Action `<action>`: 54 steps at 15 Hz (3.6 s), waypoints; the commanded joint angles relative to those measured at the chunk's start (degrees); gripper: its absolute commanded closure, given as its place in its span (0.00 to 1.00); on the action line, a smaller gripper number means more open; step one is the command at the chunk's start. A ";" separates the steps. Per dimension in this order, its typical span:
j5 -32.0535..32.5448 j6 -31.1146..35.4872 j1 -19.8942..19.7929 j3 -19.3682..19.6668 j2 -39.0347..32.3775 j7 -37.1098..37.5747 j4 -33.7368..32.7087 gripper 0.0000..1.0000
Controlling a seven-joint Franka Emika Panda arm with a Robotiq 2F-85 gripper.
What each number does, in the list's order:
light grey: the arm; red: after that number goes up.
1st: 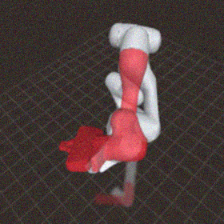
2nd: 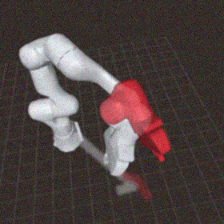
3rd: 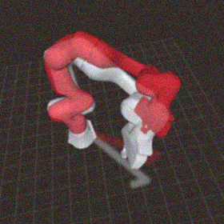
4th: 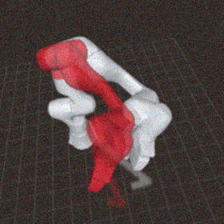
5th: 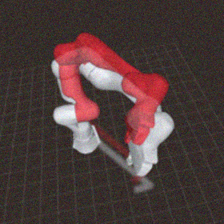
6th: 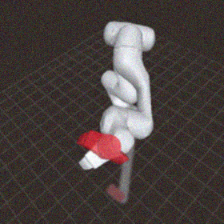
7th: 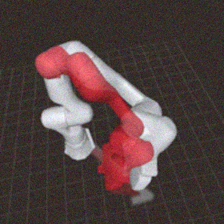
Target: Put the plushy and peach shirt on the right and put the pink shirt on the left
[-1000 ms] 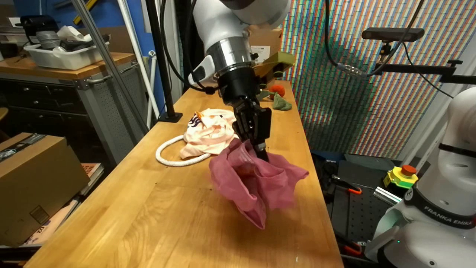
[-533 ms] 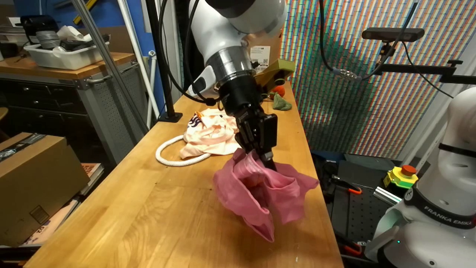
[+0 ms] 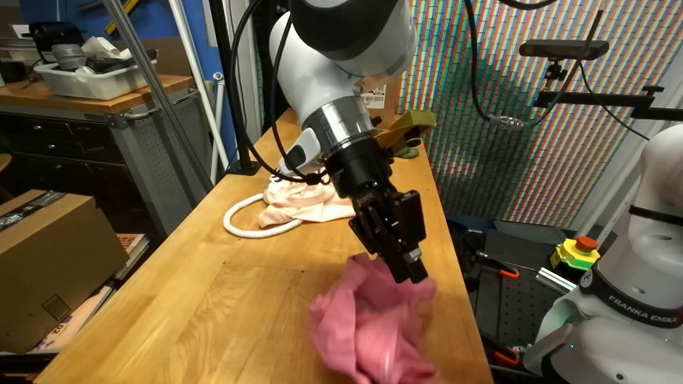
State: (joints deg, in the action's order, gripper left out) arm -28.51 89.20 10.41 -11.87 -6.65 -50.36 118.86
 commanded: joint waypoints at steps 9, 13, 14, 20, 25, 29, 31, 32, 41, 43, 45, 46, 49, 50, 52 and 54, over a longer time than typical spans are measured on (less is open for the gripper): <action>10.37 -0.77 0.61 1.79 28.41 5.46 22.27 0.00; 18.36 1.80 0.25 3.79 35.81 7.29 23.81 0.00; 20.77 3.00 -0.10 4.61 36.24 7.65 23.31 0.00; 33.14 17.09 -2.57 8.52 32.81 13.22 18.93 0.00; 42.71 32.67 -5.67 8.96 23.85 23.03 12.77 0.00; 53.56 41.63 -8.26 7.62 14.52 34.41 6.20 0.00; 57.42 42.31 -8.60 7.70 9.88 38.62 2.43 0.00; 58.65 42.08 -8.47 7.84 7.69 40.19 0.61 0.00; 55.00 40.97 -7.79 9.84 -9.01 41.94 -13.07 0.00; 51.90 40.53 -8.23 10.02 -12.11 40.65 -15.90 0.00; 49.77 40.41 -8.58 10.30 -14.85 40.39 -18.29 0.00; 48.65 40.18 -8.80 10.36 -16.17 40.01 -19.41 0.00; 45.21 39.20 -9.73 10.15 -19.51 38.03 -22.15 0.00; 43.60 38.51 -10.22 9.85 -20.38 36.93 -22.86 0.00; 41.13 37.03 -10.77 9.57 -22.10 35.40 -24.20 0.00; 38.67 35.31 -11.38 9.22 -23.46 33.81 -25.12 0.00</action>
State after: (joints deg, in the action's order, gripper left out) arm 13.83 127.85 0.24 -1.64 -27.36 -13.35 97.78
